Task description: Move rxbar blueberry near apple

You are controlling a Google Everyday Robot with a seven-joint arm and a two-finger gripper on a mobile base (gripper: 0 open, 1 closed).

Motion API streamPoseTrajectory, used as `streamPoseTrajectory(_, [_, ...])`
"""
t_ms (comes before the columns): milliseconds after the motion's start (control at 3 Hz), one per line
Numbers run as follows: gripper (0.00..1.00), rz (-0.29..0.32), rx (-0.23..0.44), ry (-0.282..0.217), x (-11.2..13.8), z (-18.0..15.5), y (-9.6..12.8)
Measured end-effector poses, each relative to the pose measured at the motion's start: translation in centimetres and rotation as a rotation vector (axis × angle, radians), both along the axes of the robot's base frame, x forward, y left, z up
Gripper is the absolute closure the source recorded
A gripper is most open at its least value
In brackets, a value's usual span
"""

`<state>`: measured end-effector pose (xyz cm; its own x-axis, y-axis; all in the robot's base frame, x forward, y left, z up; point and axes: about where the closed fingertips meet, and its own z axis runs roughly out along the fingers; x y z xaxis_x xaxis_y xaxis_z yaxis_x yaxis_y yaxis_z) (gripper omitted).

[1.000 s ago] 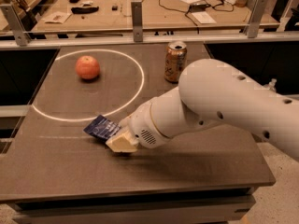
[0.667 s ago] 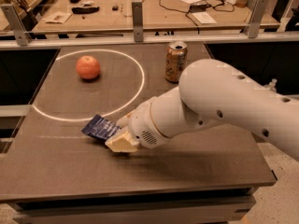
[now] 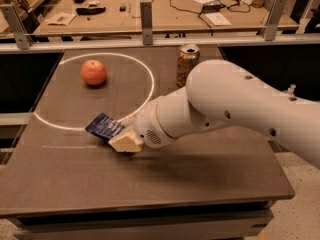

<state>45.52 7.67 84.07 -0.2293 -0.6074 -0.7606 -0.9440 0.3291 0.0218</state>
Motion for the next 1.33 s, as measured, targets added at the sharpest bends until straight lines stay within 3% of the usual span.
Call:
streamPoseTrajectory(333, [1.0,-0.062,0.075,-0.052,4.8,1.7,1.2])
streamPoseTrajectory(667, [1.0,-0.119,0.109,-0.089,9.3,3.0,1.5])
streamPoseTrajectory(1333, [1.0,-0.098,0.13,-0.125,15.0,1.8,3.6])
